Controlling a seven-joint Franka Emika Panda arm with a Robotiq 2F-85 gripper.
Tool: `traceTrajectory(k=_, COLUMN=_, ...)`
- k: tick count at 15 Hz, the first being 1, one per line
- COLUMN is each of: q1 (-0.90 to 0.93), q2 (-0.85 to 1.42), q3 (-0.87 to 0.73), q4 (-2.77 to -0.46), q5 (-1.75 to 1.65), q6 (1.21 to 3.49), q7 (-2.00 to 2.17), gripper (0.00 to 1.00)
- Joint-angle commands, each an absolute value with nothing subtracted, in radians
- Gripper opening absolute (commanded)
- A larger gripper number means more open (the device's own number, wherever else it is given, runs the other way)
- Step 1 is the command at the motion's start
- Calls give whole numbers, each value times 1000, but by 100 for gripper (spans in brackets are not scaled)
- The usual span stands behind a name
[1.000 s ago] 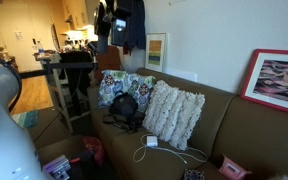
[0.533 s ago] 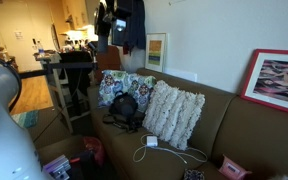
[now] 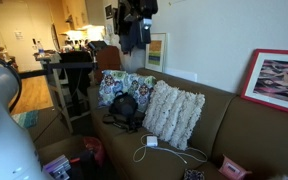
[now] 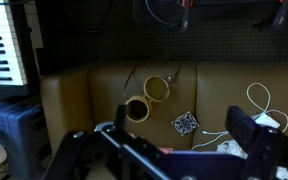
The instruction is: Move the brown bag to the left near the pillow
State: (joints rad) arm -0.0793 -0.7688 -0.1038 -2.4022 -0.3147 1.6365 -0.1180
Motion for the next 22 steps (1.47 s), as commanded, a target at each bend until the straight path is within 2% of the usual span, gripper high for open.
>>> traceTrajectory(k=1, q1=-83, q2=-621, q3=-129, q4=-2365, q5=-351, q6=1774, q7=-111, gripper=100)
traceTrajectory(k=13, q1=-166, q2=38, q3=-189, q4=-2233, q5=-462, q6=2257, q7=-116, gripper=100)
traceTrajectory(k=22, q1=-261, q2=484, q3=-238, q4=-2141, q5=-423, q6=2560, q7=-235, gripper=100)
